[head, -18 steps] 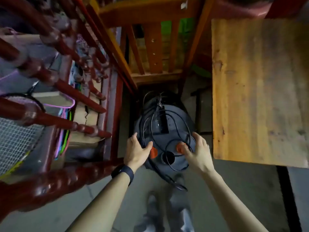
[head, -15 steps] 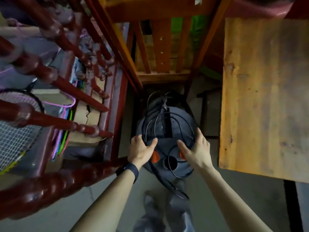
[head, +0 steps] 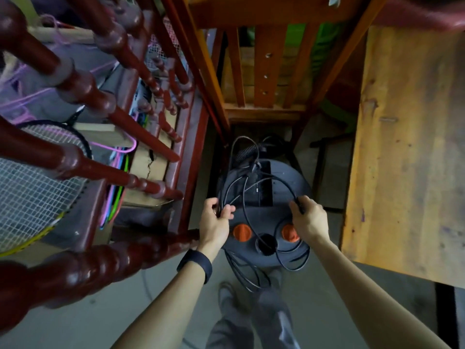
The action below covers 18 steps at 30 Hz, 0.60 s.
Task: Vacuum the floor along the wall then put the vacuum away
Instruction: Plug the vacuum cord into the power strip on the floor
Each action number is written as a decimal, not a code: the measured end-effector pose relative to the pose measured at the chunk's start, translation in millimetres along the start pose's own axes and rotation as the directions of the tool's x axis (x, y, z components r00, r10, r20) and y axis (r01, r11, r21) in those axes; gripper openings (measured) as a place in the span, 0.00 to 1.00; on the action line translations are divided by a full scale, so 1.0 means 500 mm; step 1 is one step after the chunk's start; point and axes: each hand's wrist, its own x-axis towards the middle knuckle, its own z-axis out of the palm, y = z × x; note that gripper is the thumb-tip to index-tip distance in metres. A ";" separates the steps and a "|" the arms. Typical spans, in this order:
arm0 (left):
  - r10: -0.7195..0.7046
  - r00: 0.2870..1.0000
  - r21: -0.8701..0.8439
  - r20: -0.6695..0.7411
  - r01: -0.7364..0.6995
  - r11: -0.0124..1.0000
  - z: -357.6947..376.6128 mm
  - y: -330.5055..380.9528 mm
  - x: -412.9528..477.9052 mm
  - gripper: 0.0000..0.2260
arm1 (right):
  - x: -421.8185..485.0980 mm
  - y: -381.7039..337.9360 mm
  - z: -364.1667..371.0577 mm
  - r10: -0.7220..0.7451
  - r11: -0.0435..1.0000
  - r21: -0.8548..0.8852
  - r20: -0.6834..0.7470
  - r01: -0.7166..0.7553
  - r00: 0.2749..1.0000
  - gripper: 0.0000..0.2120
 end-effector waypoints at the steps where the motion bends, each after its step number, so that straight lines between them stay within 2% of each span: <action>1: 0.018 1.000 -0.033 0.008 -0.017 0.999 -0.009 0.005 -0.015 0.10 | -0.014 -0.006 -0.007 0.001 1.000 0.026 -0.038 0.000 0.999 0.10; 4: 0.037 0.996 -0.120 0.083 -0.027 0.992 -0.041 0.000 -0.061 0.10 | -0.089 -0.015 -0.032 0.053 0.990 0.138 -0.095 -0.040 0.994 0.10; 6: 0.033 0.989 -0.112 0.146 -0.016 0.994 -0.063 -0.022 -0.096 0.07 | -0.156 -0.002 -0.037 0.108 0.984 0.147 -0.046 -0.100 0.993 0.12; 9: 0.017 0.974 -0.104 0.225 0.007 0.995 -0.088 -0.053 -0.152 0.03 | -0.250 0.032 -0.016 0.209 0.976 0.034 0.112 -0.214 0.972 0.12; 12: 0.009 0.945 -0.116 0.327 0.030 0.993 -0.110 -0.078 -0.197 0.04 | -0.341 0.067 0.021 0.302 0.953 -0.097 0.330 -0.286 0.894 0.11; 13: -0.003 0.927 -0.121 0.375 0.052 0.991 -0.119 -0.086 -0.207 0.04 | -0.371 0.073 0.030 0.331 0.943 -0.105 0.353 -0.315 0.875 0.11; 14: -0.013 0.906 -0.111 0.424 0.067 0.992 -0.127 -0.094 -0.216 0.04 | -0.401 0.077 0.039 0.344 0.938 -0.082 0.332 -0.337 0.878 0.11; 15: -0.017 0.882 -0.096 0.470 0.070 0.993 -0.135 -0.101 -0.225 0.04 | -0.429 0.077 0.046 0.342 0.937 -0.021 0.253 -0.349 0.905 0.14; 16: -0.020 0.858 -0.080 0.513 0.071 0.994 -0.140 -0.110 -0.235 0.05 | -0.457 0.070 0.049 0.329 0.938 0.068 0.127 -0.339 0.936 0.19; 17: -0.028 0.834 -0.063 0.552 0.075 0.995 -0.142 -0.116 -0.248 0.05 | -0.481 0.058 0.050 0.332 0.929 0.175 -0.003 -0.326 0.943 0.24; 18: -0.038 0.810 -0.030 0.586 0.069 0.997 -0.142 -0.122 -0.260 0.06 | -0.498 0.046 0.048 0.350 0.905 0.283 -0.075 -0.317 0.934 0.24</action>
